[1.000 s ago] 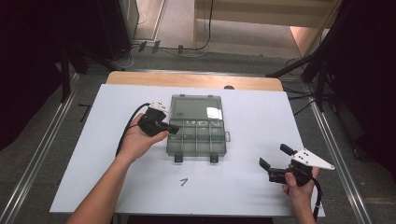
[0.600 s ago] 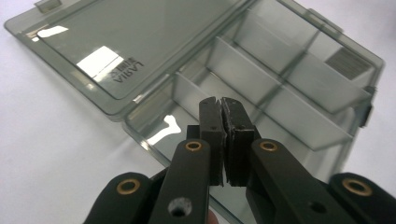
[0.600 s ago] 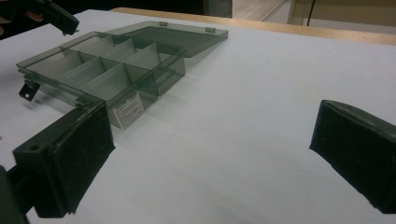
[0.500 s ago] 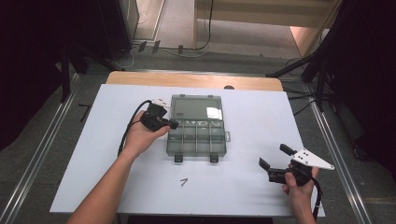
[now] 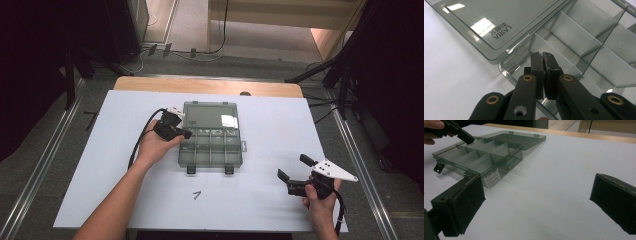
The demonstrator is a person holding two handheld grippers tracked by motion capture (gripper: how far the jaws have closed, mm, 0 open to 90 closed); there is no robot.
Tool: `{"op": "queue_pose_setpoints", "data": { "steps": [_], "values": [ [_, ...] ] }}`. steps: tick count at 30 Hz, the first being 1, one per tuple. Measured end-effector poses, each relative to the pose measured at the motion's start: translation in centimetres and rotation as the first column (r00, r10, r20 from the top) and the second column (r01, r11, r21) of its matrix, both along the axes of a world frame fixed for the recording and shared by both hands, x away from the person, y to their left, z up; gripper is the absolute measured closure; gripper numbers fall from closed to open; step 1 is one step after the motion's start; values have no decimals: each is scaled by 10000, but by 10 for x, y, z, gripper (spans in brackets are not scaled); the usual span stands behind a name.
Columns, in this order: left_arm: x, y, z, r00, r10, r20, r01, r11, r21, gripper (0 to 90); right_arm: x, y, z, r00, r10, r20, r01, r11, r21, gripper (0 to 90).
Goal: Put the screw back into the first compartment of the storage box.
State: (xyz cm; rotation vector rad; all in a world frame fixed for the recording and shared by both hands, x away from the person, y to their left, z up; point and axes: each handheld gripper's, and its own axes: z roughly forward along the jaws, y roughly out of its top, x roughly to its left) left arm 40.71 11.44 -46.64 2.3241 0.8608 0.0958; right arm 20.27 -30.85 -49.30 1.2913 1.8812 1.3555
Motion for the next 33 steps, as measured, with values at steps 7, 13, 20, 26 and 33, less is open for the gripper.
{"op": "queue_pose_setpoints", "data": {
  "steps": [7, 13, 20, 26, 33],
  "values": [
    [0, 0, -1, 9998, -35, -179, 36, 10000, 58, 871, 0, 1, 0, 10000, 18, 24, -18, 10000, -12, 0],
    [-4, 4, 5, 9997, 193, -153, -195, 9997, -160, 706, 0, 1, 0, 10000, -18, 25, 18, 10000, -14, 0],
    [-14, 7, 12, 10000, 30, -26, -32, 9985, -553, 704, 0, 1, 0, 10000, -12, 19, 12, 10000, -28, 0],
    [-27, 5, 20, 9996, -273, 113, 281, 9962, -826, 704, 0, 1, 0, 10000, 16, 23, -16, 10000, -8, 0],
    [-43, 2, 27, 9978, -621, 242, 643, 9926, -1034, 706, 0, 1, 0, 10000, 66, 44, -65, 10000, -40, 0]
  ]
}}
